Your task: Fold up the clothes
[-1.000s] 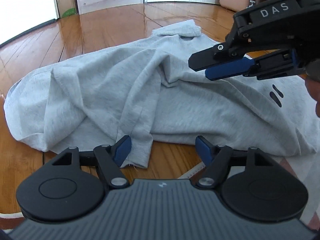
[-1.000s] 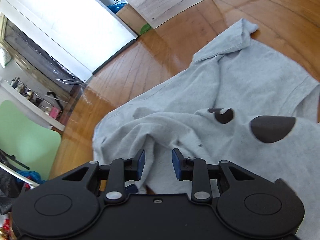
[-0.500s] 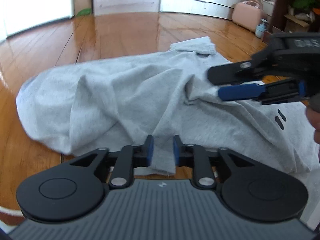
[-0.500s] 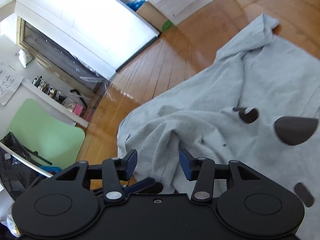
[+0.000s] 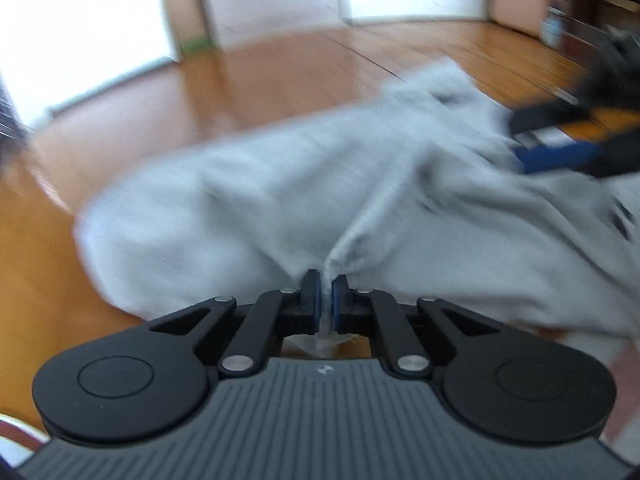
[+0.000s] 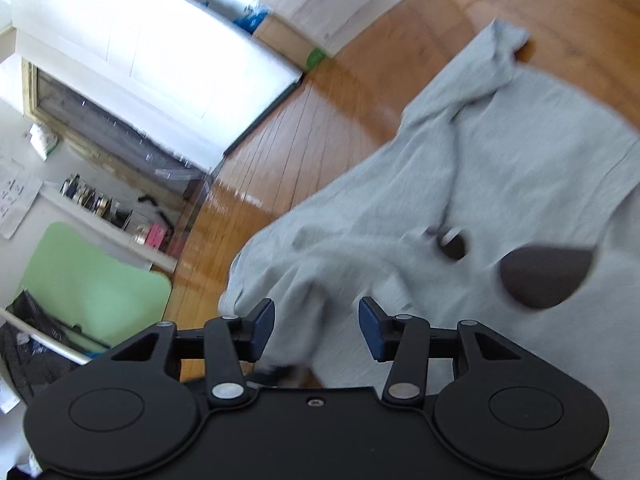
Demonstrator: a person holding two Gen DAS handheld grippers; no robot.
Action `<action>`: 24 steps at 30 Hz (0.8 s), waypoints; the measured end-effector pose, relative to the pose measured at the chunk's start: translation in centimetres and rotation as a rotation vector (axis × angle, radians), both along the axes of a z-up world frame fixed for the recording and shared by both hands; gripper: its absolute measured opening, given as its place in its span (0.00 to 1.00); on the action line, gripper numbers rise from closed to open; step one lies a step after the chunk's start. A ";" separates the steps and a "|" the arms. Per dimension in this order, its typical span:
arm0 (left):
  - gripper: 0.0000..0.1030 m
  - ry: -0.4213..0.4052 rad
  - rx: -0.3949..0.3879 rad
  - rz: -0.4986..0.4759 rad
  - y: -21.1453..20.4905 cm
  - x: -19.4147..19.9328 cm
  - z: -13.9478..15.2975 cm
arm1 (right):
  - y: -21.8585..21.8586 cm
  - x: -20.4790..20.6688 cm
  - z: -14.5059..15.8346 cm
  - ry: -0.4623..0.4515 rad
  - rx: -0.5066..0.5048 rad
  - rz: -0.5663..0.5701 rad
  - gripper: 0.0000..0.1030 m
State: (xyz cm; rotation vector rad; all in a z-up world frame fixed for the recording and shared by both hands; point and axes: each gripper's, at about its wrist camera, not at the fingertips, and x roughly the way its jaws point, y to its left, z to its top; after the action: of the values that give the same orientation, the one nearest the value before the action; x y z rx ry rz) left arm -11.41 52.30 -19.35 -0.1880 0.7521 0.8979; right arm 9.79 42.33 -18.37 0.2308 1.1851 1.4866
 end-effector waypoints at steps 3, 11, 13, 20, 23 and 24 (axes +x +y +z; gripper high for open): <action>0.05 -0.083 0.110 0.100 0.9 -3.0 3.7 | -2.8 1.2 1.3 0.006 0.003 -0.083 0.51; 0.05 -0.292 0.184 0.356 -3.3 -16.1 12.9 | -14.4 0.6 5.7 -0.289 -0.290 -0.160 0.57; 0.05 -0.366 0.160 0.392 -7.1 -20.2 14.3 | -18.0 0.0 5.3 -0.325 -0.385 -0.150 0.61; 0.05 -0.224 -0.071 0.525 -9.0 -25.0 7.2 | -23.8 0.4 1.5 -0.256 -0.553 -0.144 0.61; 0.05 -0.326 -0.122 0.530 -7.5 -25.6 6.9 | -22.6 -0.1 1.1 -0.314 -0.560 -0.083 0.61; 0.05 -0.302 -0.115 0.536 -7.0 -25.0 6.6 | -22.1 -0.3 1.0 -0.343 -0.561 -0.054 0.61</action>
State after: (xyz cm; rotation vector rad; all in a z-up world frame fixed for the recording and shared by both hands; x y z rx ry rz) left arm -36.38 45.33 -12.70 -0.6342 0.4731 1.2970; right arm 9.46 20.24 -17.41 -0.3569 1.2469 1.0409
